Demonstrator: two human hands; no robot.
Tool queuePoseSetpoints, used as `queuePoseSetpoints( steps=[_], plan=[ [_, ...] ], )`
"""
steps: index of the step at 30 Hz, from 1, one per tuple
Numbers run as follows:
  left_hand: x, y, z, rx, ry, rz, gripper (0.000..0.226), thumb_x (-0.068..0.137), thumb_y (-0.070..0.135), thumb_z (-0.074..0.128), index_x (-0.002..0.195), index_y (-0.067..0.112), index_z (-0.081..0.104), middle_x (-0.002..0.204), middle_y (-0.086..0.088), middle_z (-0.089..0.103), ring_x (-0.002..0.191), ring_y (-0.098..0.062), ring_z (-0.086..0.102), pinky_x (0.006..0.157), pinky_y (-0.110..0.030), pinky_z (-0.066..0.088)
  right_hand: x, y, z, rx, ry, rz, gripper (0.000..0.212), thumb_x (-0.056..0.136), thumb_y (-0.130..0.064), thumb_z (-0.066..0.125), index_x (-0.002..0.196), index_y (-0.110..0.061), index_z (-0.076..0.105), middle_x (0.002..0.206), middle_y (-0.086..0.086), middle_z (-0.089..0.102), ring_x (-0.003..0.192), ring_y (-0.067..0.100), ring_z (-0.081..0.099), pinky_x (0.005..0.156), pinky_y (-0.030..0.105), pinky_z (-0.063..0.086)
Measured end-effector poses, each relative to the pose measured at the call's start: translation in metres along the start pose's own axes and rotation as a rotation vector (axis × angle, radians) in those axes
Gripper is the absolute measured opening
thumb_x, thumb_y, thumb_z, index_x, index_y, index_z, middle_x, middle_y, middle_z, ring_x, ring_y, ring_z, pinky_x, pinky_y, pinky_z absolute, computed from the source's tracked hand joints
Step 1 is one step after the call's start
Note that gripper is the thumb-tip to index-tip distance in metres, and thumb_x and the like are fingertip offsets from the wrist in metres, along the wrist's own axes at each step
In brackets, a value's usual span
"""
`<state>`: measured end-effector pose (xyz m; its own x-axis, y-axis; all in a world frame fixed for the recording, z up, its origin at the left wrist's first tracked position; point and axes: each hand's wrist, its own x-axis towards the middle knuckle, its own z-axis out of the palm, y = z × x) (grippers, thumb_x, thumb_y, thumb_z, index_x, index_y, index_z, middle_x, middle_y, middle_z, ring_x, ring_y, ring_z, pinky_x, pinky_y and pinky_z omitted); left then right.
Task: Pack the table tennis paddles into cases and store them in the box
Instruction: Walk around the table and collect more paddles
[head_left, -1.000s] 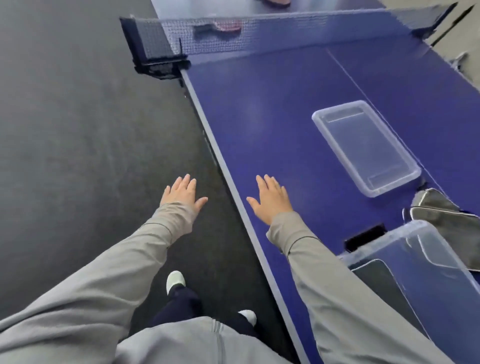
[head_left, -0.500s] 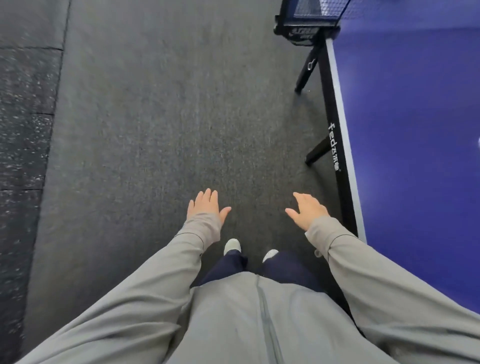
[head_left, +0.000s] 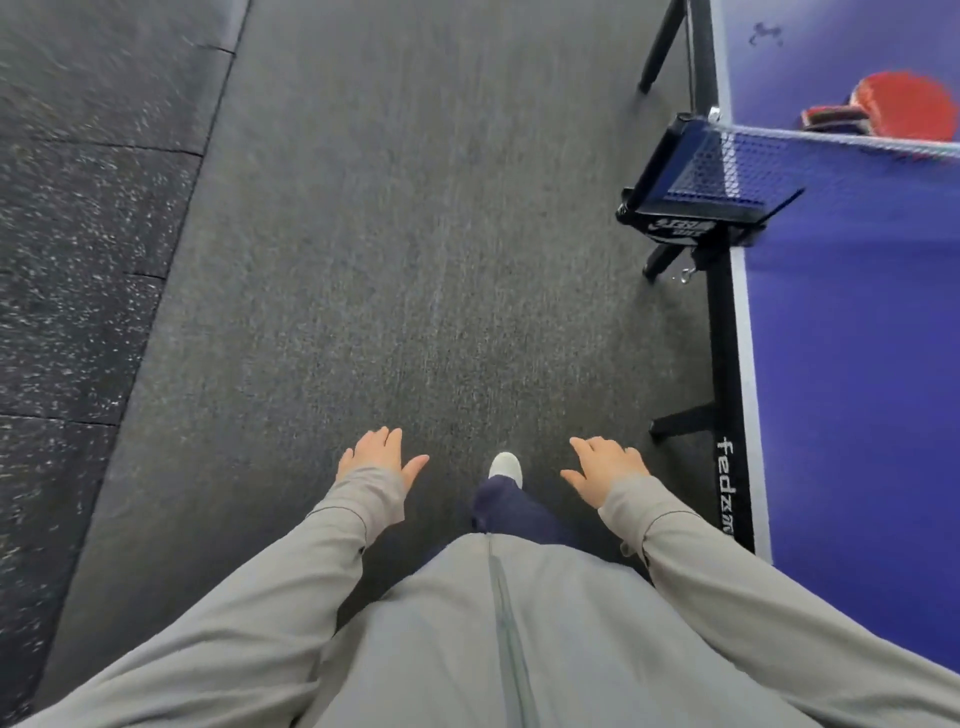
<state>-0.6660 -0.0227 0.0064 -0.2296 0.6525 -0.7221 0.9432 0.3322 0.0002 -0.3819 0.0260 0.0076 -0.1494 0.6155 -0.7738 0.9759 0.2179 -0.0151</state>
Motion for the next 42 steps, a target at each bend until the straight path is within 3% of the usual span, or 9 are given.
queuePoseSetpoints(
  steps=[4,11,15,24,30,42],
  plan=[
    [0.053,0.008,-0.063,0.018,0.053,0.024,0.07,0.093,0.059,0.033,0.147,0.016,0.023,0.156,-0.002,0.021,0.145,-0.02,0.017,0.117,-0.039,0.019,0.048,-0.005,-0.065,-0.064,0.045,-0.108,0.055,0.097,-0.045,0.037,0.145,-0.02,0.026,0.144,0.002,0.04,0.138,0.022,0.03,0.115,0.048,0.017],
    [0.14,0.004,-0.15,0.034,0.019,0.067,0.069,0.093,0.06,0.029,0.149,0.02,0.018,0.159,0.003,0.012,0.146,-0.019,0.008,0.118,-0.042,0.009,0.129,-0.043,-0.162,-0.083,0.045,-0.125,0.057,0.097,-0.047,0.036,0.147,-0.021,0.023,0.151,0.002,0.032,0.142,0.022,0.024,0.115,0.05,0.017],
    [0.207,-0.012,-0.201,0.049,0.01,0.142,0.068,0.093,0.059,0.029,0.148,0.021,0.02,0.159,0.003,0.011,0.146,-0.02,0.008,0.118,-0.044,0.01,0.18,-0.077,-0.218,-0.062,0.041,-0.078,0.059,0.098,-0.046,0.033,0.149,-0.02,0.018,0.159,-0.001,0.014,0.147,0.022,0.008,0.117,0.051,0.012],
    [0.321,-0.013,-0.341,0.138,-0.049,0.271,0.068,0.093,0.059,0.029,0.149,0.02,0.018,0.159,0.001,0.01,0.146,-0.02,0.007,0.118,-0.043,0.009,0.249,-0.137,-0.343,0.144,0.088,0.021,0.058,0.099,-0.046,0.03,0.15,-0.021,0.015,0.159,0.0,0.011,0.147,0.022,0.005,0.118,0.05,0.008],
    [0.385,0.027,-0.395,0.215,-0.081,0.321,0.068,0.093,0.06,0.03,0.148,0.021,0.02,0.159,0.001,0.012,0.146,-0.02,0.009,0.118,-0.042,0.011,0.294,-0.107,-0.383,0.239,0.06,0.151,0.059,0.098,-0.047,0.032,0.149,-0.021,0.017,0.159,0.001,0.015,0.147,0.023,0.006,0.117,0.051,0.008],
    [0.514,0.165,-0.537,0.312,0.005,0.369,0.069,0.093,0.06,0.031,0.149,0.021,0.019,0.159,0.001,0.013,0.146,-0.02,0.009,0.118,-0.042,0.012,0.383,0.024,-0.468,0.431,0.032,0.345,0.058,0.098,-0.048,0.032,0.149,-0.023,0.016,0.158,0.004,0.016,0.146,0.026,0.009,0.117,0.051,0.01]
  ],
)
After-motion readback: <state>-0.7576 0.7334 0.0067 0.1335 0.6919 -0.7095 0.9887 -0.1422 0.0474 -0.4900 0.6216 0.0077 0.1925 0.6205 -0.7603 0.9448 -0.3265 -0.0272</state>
